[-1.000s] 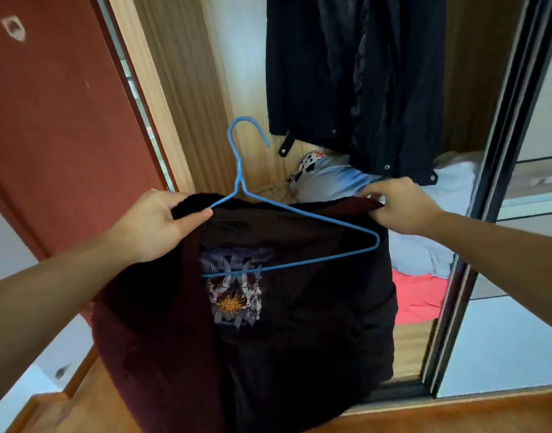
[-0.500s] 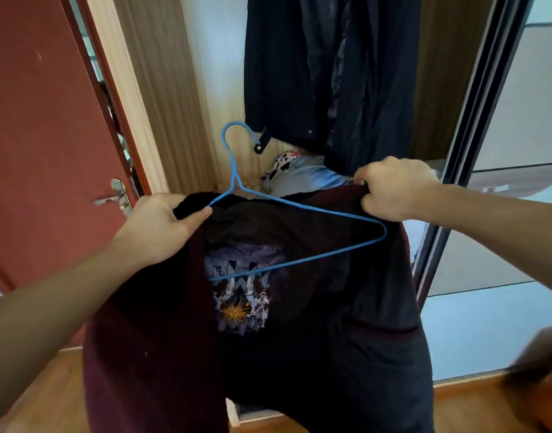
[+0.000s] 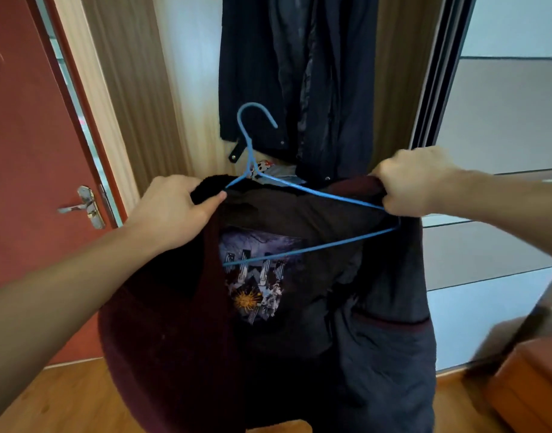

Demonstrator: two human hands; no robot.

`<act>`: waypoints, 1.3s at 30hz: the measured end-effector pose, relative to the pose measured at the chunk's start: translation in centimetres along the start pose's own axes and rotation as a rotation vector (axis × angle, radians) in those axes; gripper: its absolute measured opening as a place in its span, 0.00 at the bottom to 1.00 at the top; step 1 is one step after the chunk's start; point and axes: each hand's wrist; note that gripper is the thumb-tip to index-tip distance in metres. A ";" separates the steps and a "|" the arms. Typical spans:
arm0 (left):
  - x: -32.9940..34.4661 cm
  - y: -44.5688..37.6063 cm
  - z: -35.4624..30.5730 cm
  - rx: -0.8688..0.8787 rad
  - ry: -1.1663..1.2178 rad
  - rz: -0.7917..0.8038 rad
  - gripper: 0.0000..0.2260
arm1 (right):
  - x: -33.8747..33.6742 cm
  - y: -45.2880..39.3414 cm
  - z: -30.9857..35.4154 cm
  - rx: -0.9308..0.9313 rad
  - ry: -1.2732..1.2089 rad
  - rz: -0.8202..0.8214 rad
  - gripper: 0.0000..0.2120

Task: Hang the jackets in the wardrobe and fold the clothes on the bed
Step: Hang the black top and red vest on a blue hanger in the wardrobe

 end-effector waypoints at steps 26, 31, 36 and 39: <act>-5.7 -1.2 -4.8 0.429 0.277 -0.020 0.10 | -12.1 2.0 5.1 -0.198 -1.260 0.619 0.14; -7.7 -0.6 -1.4 0.408 0.021 0.308 0.11 | -11.5 2.2 4.0 -0.146 -1.330 0.695 0.12; -7.3 -0.2 -0.6 0.264 -0.206 0.511 0.04 | -10.9 3.8 3.9 -0.225 -1.309 0.650 0.10; -6.2 0.3 -1.0 0.100 -0.199 0.542 0.05 | -10.2 4.7 3.8 -0.218 -1.327 0.511 0.10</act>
Point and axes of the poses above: each hand's wrist, its own y-axis away from the middle knuckle, its own x-axis out of the palm, z = x × y, and after that the axes turned 15 degrees about x, right-handed
